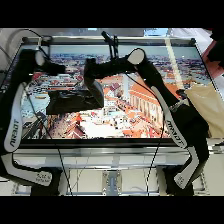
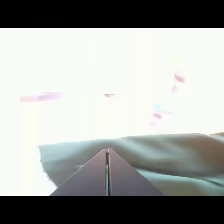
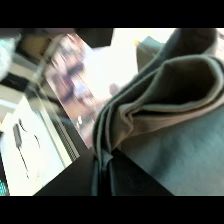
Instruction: Fold the shirts.
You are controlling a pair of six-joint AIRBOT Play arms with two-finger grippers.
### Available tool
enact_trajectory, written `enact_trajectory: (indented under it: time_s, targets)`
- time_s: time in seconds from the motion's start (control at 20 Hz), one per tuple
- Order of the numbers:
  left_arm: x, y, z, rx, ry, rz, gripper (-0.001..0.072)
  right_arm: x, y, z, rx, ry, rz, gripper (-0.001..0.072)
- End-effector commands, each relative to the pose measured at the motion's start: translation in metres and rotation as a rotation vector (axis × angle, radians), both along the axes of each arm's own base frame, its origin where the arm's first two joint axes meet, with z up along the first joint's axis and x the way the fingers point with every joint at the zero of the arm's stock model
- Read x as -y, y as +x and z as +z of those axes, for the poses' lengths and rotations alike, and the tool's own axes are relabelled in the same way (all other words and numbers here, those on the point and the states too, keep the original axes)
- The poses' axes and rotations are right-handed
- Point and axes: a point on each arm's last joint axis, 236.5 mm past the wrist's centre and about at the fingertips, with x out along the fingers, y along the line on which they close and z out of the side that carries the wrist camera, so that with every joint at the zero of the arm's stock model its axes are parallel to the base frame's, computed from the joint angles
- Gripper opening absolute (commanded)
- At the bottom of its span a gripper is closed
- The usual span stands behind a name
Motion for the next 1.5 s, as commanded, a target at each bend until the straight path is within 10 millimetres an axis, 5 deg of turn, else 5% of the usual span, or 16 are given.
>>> enact_trajectory:
  time_s: [0.0,0.15,0.3,0.4,0.5,0.55,0.7,0.9,1.0,1.15,1.25,1.35,1.45]
  targets:
    - [-0.057,-0.021,0.036,0.033,0.015,0.114,0.0009,-0.051,-0.008,0.013,0.079,0.085,-0.057,0.0025]
    - [-0.055,-0.026,0.033,0.017,-0.056,0.129,0.0010,-0.084,-0.012,-0.016,0.039,0.111,-0.076,0.0025]
    - [-0.027,-0.023,0.033,0.021,-0.158,0.069,0.0009,-0.110,-0.008,-0.060,-0.094,0.171,-0.114,0.0027]
    - [-0.010,-0.022,0.034,0.023,-0.208,0.017,0.0009,-0.124,-0.010,-0.070,-0.169,0.250,-0.113,0.0040]
    - [-0.005,-0.022,0.035,0.024,-0.222,-0.001,0.0009,-0.130,-0.011,-0.060,-0.212,0.344,-0.109,0.0443]
    - [-0.005,-0.022,0.035,0.023,-0.222,-0.001,0.0009,-0.127,-0.002,-0.053,-0.215,0.377,-0.138,0.0461]
    - [-0.005,-0.023,0.034,0.014,-0.223,-0.001,0.0009,-0.096,0.035,-0.042,-0.163,0.398,-0.194,0.0459]
    - [-0.004,-0.024,0.033,0.013,-0.223,-0.002,0.0010,-0.013,0.088,-0.068,-0.170,0.285,-0.199,0.0445]
    - [-0.004,-0.024,0.033,0.013,-0.223,-0.002,0.0009,0.038,0.100,-0.106,-0.259,0.134,-0.214,0.0445]
    - [-0.004,-0.023,0.033,0.014,-0.223,-0.002,0.0010,0.109,0.081,-0.192,-0.490,-0.215,-0.281,0.0448]
    - [-0.005,-0.023,0.034,0.017,-0.223,-0.002,0.0010,0.119,0.063,-0.220,-0.571,-0.294,-0.263,0.0449]
    - [-0.004,-0.023,0.034,0.017,-0.225,-0.001,0.0009,0.109,0.056,-0.231,-0.595,-0.276,-0.235,0.0462]
    - [-0.004,-0.023,0.034,0.017,-0.226,-0.002,0.0010,0.096,0.050,-0.241,-0.608,-0.269,-0.221,0.0570]
